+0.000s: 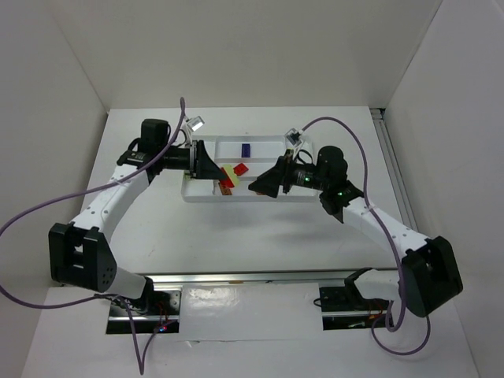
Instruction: Sort the legos into containers by color
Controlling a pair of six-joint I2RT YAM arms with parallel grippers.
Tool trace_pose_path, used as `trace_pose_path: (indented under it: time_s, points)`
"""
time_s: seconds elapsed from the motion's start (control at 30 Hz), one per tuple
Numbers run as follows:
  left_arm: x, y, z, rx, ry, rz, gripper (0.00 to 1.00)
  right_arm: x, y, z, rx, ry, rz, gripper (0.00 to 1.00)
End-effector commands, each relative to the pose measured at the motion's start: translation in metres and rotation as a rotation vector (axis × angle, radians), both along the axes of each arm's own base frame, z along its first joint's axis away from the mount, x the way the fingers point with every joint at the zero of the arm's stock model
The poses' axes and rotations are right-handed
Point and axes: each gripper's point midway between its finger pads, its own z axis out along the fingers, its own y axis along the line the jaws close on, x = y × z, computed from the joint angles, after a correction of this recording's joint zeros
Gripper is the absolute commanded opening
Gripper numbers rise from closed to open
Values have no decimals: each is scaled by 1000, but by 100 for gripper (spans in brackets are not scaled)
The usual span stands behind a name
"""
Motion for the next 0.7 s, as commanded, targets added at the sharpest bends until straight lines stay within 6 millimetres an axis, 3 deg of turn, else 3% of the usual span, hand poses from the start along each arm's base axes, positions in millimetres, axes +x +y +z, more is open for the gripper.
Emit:
trace_pose_path:
  time_s: [0.0, 0.13, 0.3, 0.43, 0.67]
  points:
    - [-19, 1, 25, -62, -98, -89, 0, -2, 14, 37, 87, -137, 136, 97]
    - [-28, 0, 35, -89, -122, -125, 0, 1, 23, 43, 108, -154, 176, 99]
    - [-33, 0, 42, -100, -168, -148, 0, 4, 37, 34, 109, -138, 214, 99]
    - [-38, 0, 49, -111, -196, -166, 0, -3, 42, 42, 176, -137, 303, 94]
    - [-44, 0, 51, -117, -222, -180, 0, -13, 54, 32, 175, -122, 382, 89]
